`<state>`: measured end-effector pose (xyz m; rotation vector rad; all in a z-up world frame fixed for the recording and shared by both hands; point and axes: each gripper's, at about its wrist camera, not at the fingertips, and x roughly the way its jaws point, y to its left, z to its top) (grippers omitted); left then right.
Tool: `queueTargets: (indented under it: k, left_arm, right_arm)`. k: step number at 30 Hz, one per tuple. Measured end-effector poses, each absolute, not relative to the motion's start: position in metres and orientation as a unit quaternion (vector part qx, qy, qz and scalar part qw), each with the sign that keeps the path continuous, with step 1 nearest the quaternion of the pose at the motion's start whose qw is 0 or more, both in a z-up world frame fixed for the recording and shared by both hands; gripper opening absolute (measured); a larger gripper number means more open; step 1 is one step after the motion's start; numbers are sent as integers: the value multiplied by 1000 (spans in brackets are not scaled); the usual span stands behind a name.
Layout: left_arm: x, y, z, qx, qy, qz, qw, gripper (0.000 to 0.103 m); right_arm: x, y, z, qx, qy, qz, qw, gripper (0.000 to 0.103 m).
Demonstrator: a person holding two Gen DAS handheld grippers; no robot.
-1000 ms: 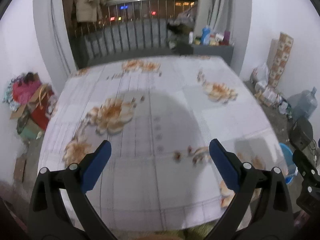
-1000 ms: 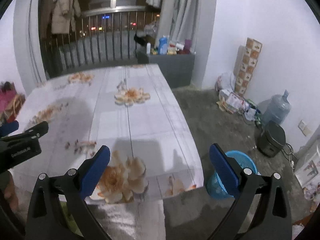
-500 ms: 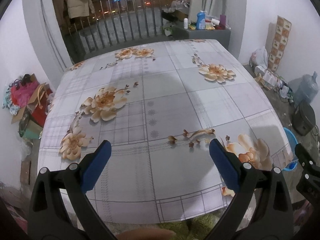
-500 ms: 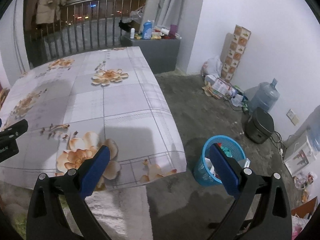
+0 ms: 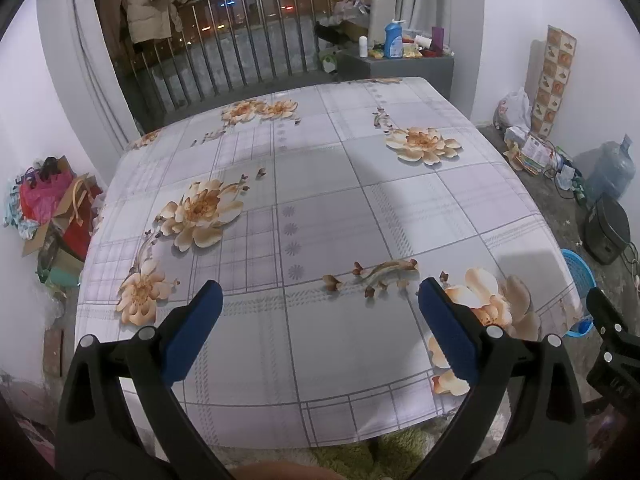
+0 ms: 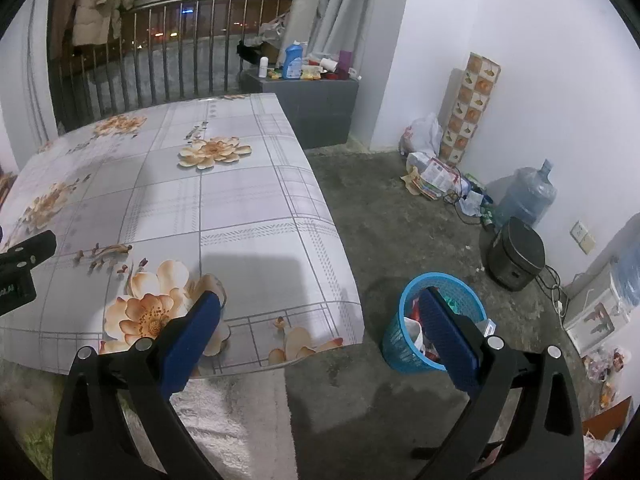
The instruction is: Collect trash
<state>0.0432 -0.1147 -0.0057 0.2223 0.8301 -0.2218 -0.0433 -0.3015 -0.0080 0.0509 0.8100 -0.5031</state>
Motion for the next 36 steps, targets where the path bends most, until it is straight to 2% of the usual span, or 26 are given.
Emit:
queueTargets:
  k: [36]
  left_arm:
    - [44, -116, -3, 108, 400, -109, 904, 94]
  right_arm:
    - [-44, -302, -7, 14, 387, -241, 890, 97]
